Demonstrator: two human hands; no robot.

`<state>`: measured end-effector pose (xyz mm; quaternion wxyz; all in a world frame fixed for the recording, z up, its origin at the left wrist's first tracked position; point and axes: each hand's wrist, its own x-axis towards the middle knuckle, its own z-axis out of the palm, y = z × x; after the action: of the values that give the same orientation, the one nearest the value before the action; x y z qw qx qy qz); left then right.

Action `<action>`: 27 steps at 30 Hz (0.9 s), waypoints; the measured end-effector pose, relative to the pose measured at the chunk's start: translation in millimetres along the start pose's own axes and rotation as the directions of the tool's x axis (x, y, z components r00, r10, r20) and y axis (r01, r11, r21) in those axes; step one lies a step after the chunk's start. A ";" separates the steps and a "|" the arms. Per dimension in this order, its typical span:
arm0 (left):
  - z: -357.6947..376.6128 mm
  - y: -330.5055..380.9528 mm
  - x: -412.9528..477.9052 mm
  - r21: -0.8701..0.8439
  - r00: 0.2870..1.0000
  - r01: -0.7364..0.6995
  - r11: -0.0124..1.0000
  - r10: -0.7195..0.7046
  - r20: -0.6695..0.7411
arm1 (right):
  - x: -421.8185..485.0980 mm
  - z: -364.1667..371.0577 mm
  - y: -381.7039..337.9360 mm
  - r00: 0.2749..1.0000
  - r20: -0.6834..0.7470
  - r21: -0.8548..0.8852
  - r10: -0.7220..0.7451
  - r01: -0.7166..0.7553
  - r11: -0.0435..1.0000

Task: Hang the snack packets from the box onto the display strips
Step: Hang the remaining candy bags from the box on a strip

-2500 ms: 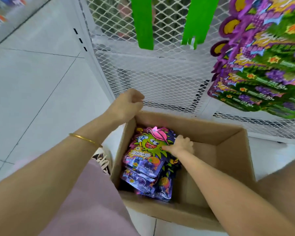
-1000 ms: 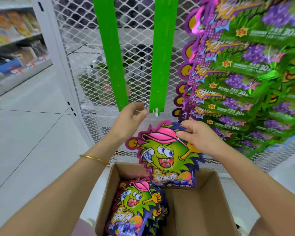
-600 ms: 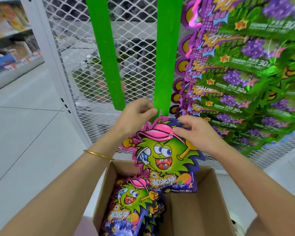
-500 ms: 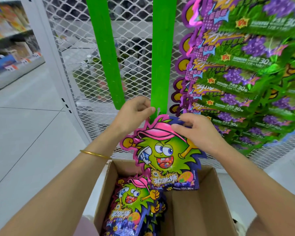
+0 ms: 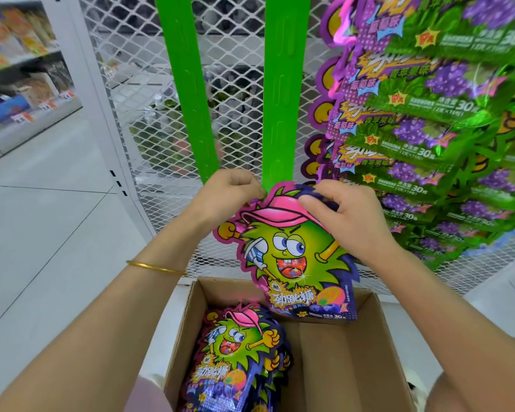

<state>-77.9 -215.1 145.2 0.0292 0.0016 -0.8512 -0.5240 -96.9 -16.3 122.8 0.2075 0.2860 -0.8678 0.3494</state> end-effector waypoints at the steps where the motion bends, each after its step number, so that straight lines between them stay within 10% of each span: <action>1: -0.5 0.6 -0.3 0.004 1.000 0.002 1.000 -0.002 0.015 | -0.1 -0.1 -1.0 1.000 -0.020 -0.026 -0.019 0.018 0.999; 19: -1.4 -3.8 -4.4 -0.108 0.999 -0.008 0.994 0.014 0.053 | 0.4 15.6 2.3 0.980 0.089 0.043 0.179 -0.184 0.982; 27: 9.3 -16.1 -6.0 0.047 0.990 -0.130 0.990 0.132 -0.056 | -9.9 21.2 4.2 0.965 0.135 -0.236 0.224 -0.188 0.953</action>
<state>-72.9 -213.9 126.3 0.0886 -0.0384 -0.8593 -0.5023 -95.6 -25.7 101.0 0.1301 0.1958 -0.9403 0.2462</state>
